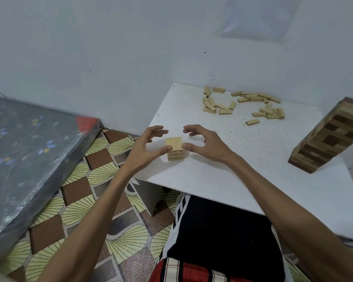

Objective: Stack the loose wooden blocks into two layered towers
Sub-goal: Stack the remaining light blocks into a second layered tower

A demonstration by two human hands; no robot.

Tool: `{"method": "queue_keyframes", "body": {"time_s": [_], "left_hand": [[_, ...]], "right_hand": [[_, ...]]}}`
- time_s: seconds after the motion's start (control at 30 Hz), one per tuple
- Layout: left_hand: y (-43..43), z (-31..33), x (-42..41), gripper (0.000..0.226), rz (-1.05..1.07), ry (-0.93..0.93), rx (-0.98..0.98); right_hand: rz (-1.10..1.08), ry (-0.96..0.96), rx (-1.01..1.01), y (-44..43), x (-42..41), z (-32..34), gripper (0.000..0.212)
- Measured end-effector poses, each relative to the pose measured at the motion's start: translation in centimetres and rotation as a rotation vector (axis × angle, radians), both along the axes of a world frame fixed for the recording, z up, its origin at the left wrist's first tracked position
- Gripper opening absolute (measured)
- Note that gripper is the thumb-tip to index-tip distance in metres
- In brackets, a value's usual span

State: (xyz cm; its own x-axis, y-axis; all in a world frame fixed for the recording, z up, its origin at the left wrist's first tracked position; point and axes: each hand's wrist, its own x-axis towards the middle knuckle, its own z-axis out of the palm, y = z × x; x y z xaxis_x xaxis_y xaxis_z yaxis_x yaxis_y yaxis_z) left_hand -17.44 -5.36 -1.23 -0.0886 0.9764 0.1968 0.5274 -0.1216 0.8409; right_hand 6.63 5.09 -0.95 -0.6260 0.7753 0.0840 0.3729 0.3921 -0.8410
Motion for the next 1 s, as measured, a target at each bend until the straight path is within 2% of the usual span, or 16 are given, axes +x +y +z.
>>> {"method": "queue_keyframes", "body": {"time_s": [0.1,0.2,0.33,0.63,1.0], "left_hand": [[0.7,1.9,0.6,0.043,-0.032,0.064,0.035],[2.0,3.5,1.8,0.033,-0.085,0.135,0.033],[3.9,5.0,3.9,0.029,-0.145,0.192,0.053],[9.5,5.6,9.4,0.02,-0.288,0.305,0.025],[18.3,3.3,12.7,0.029,-0.319,0.447,-0.004]], "right_hand": [[-0.051,0.002,0.026,0.3,1.3,1.1,0.048],[-0.108,-0.012,0.062,0.7,2.8,2.0,0.035],[-0.165,-0.052,0.097,1.0,5.3,3.1,0.031],[-0.311,-0.317,0.235,3.3,11.1,3.1,0.026],[-0.355,-0.548,0.21,8.4,13.5,1.6,0.035]]}}
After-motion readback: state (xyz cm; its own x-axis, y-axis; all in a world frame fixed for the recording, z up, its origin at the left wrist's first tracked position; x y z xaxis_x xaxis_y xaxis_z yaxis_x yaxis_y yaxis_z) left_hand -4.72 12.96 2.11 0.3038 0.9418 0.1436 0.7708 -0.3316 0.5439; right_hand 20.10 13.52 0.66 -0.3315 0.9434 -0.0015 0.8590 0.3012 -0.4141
